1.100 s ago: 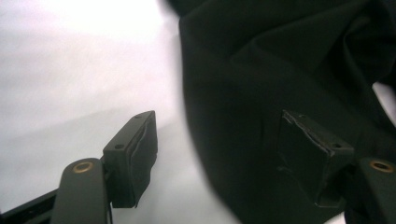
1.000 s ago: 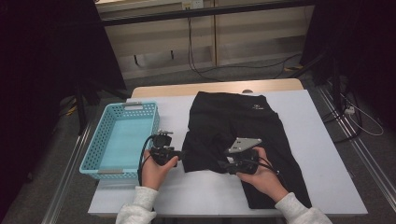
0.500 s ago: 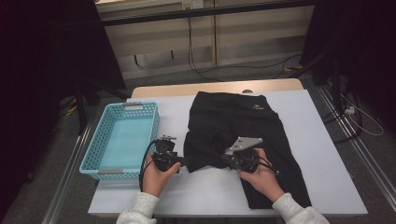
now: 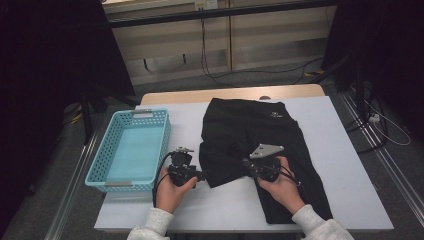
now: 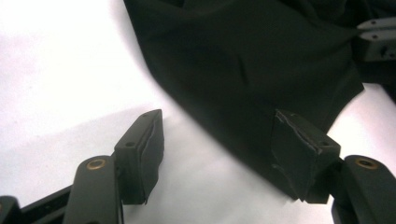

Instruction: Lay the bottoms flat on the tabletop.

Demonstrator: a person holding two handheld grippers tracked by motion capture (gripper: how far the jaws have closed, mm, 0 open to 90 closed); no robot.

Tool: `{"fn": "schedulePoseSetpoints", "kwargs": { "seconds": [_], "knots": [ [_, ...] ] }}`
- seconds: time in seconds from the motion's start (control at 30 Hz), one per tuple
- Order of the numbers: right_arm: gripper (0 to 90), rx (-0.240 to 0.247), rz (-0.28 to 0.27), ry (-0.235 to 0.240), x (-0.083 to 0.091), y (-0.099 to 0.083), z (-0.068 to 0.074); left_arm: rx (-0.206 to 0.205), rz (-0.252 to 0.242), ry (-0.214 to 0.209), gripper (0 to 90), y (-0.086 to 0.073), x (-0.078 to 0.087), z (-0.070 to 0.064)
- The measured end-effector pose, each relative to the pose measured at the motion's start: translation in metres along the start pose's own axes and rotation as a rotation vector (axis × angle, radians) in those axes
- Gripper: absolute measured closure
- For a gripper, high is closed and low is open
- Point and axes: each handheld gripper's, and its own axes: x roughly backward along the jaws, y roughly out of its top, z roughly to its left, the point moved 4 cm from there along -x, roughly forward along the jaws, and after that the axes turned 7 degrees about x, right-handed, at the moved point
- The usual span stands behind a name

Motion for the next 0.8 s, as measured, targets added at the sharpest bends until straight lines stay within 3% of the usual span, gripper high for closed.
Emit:
{"fn": "schedulePoseSetpoints", "kwargs": {
  "seconds": [0.17,0.3,0.4,0.53,0.7,0.8],
  "knots": [
    [88.7,0.002,0.009,0.025,-0.004,-0.004,0.000,-0.020,0.011,-0.002,35.8,-0.002,-0.001,-0.005],
    [86.6,0.010,0.010,0.040,-0.003,-0.003,0.002,-0.039,0.013,0.017,49.1,-0.005,-0.002,-0.010],
    [80.5,0.018,0.008,0.034,-0.002,-0.004,0.004,-0.050,0.020,0.033,58.3,-0.006,-0.002,-0.013],
    [70.2,0.027,0.004,0.024,0.002,-0.003,0.004,-0.034,0.028,0.038,73.0,-0.006,-0.004,-0.014],
    [57.1,0.060,-0.024,0.023,0.008,0.000,0.007,-0.025,0.050,0.038,81.5,-0.005,-0.006,-0.017],
    [49.2,0.076,-0.042,0.030,0.011,0.002,0.008,-0.021,0.063,0.017,88.0,-0.005,-0.006,-0.017]
  ]
}}
